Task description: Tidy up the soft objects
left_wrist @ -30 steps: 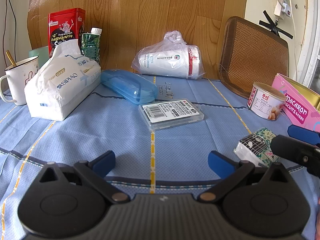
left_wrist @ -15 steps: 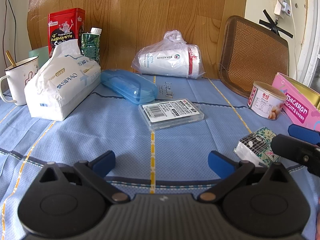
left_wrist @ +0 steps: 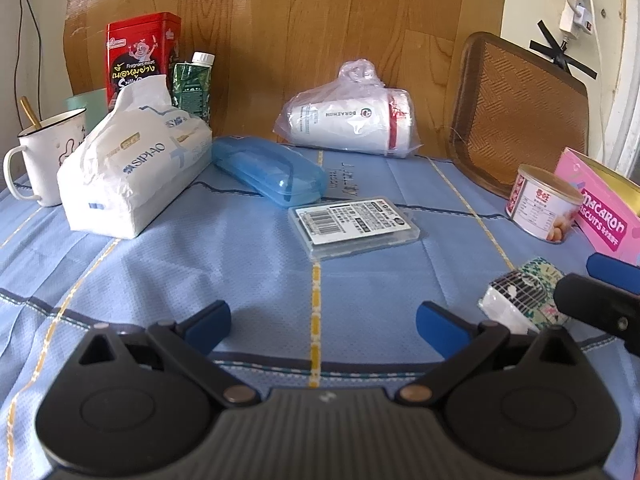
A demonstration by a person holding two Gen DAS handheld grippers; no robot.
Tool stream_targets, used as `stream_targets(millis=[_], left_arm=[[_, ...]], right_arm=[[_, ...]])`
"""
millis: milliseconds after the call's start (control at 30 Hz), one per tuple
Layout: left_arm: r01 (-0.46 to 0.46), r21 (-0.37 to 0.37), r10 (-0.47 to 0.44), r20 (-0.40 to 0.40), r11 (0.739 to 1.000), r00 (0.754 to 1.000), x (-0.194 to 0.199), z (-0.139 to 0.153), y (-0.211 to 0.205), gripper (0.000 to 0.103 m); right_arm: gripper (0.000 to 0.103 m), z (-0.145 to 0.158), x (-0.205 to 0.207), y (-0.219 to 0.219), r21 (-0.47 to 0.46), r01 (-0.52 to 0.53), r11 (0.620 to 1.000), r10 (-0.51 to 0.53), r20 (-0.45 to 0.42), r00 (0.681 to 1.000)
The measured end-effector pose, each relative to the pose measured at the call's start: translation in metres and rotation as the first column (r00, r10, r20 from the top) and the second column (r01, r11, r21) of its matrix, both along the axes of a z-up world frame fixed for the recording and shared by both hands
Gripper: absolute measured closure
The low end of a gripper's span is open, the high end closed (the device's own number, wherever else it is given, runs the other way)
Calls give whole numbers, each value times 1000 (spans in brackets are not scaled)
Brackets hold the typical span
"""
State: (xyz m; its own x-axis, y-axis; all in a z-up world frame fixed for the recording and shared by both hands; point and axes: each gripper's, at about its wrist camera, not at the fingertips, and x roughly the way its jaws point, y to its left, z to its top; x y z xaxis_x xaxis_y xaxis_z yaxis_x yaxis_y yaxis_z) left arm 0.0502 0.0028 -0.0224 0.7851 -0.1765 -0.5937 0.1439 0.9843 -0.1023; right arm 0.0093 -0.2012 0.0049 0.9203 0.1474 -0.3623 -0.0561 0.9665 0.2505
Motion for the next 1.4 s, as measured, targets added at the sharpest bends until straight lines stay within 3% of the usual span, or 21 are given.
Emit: stream_targets(millis=[1033,1400], left_arm=[[20,11,-20,0,1000,1000,1,0,-3,0],[21,-21,-21,8,1000,1000,-1,1,1,0]], right_arm=[[6,0,0,0,1,1,1000,-1,1,1000],[6,0,1,1,1,1,1000,-1,1,1000]])
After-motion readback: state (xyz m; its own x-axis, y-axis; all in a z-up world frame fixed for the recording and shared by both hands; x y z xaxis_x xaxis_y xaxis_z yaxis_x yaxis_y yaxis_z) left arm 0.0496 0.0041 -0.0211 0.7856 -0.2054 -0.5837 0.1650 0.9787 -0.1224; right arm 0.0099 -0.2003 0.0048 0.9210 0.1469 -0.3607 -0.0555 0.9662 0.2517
